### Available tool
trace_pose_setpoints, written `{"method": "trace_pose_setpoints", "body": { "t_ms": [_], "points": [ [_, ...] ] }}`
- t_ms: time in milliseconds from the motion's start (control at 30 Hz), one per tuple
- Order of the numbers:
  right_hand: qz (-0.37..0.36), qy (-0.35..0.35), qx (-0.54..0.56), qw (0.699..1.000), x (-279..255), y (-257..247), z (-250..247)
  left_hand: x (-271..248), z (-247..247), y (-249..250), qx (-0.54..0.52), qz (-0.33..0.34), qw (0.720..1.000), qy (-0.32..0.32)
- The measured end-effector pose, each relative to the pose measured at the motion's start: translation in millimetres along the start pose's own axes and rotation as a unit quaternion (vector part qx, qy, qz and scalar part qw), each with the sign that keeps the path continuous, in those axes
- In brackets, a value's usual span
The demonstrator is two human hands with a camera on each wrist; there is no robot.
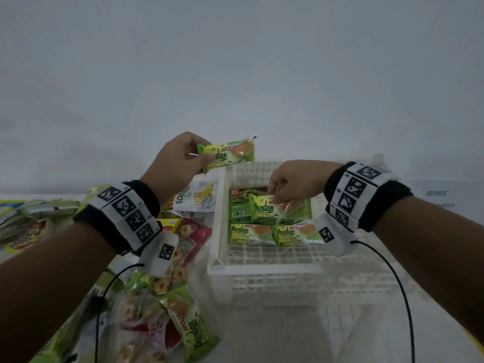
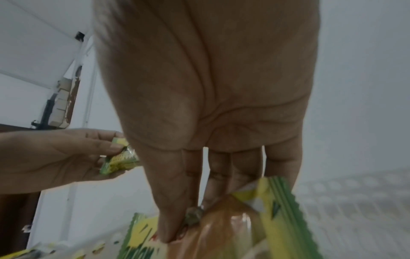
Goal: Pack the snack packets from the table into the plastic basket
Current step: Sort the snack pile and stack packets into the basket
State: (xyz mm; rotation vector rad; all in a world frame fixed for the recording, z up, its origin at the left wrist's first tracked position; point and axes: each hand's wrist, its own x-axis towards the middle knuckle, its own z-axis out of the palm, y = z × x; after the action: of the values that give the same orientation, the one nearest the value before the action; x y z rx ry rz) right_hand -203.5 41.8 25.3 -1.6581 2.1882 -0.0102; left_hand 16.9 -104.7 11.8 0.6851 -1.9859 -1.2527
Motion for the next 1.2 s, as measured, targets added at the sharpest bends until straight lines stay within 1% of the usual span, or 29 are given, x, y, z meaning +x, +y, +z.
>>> {"method": "trace_pose_setpoints", "body": {
  "t_ms": [167, 233, 333, 633, 700, 800, 867, 1033, 1133, 1200],
  "points": [
    [-0.009, -0.051, 0.024, 0.998, 26.9, 3.8, 17.9, 10.6, 11.4, -10.1, -0.006, -0.014, 1.0, -0.019],
    [-0.015, -0.062, 0.031, 0.997, 35.7, 4.4, 25.5, 13.0, 14.6, -14.9, 0.003, -0.014, 0.999, -0.031],
    [-0.03, -0.075, 0.013, 0.997, 47.7, 1.5, 34.7, 16.2, 17.1, -20.3, -0.007, -0.018, 0.999, -0.036],
    [-0.054, -0.073, 0.015, 0.996, 63.6, -11.8, 52.8, 20.9, 16.8, -33.0, -0.035, -0.036, 0.998, -0.033],
    [-0.054, -0.056, 0.0, 0.997, 62.7, -14.0, 55.0, 21.0, 16.2, -34.9, -0.039, -0.036, 0.998, -0.03],
    [-0.063, 0.014, -0.021, 0.998, 59.4, -15.6, 60.8, 21.0, 15.4, -36.7, -0.042, -0.036, 0.998, -0.025],
    [-0.075, 0.038, -0.028, 0.996, 56.0, -16.7, 65.1, 21.2, 14.4, -37.4, -0.042, -0.035, 0.998, -0.024],
    [-0.081, -0.042, -0.046, 0.995, 51.7, -15.8, 67.3, 19.9, 12.2, -39.3, -0.046, -0.04, 0.998, -0.024],
    [-0.083, -0.041, -0.087, 0.992, 56.4, -15.9, 72.4, 18.3, 10.8, -39.3, -0.047, -0.04, 0.998, -0.023],
    [-0.097, -0.042, -0.088, 0.99, 60.9, -16.5, 78.6, 17.0, 10.4, -39.3, -0.047, -0.041, 0.998, -0.022]
  ]
}}
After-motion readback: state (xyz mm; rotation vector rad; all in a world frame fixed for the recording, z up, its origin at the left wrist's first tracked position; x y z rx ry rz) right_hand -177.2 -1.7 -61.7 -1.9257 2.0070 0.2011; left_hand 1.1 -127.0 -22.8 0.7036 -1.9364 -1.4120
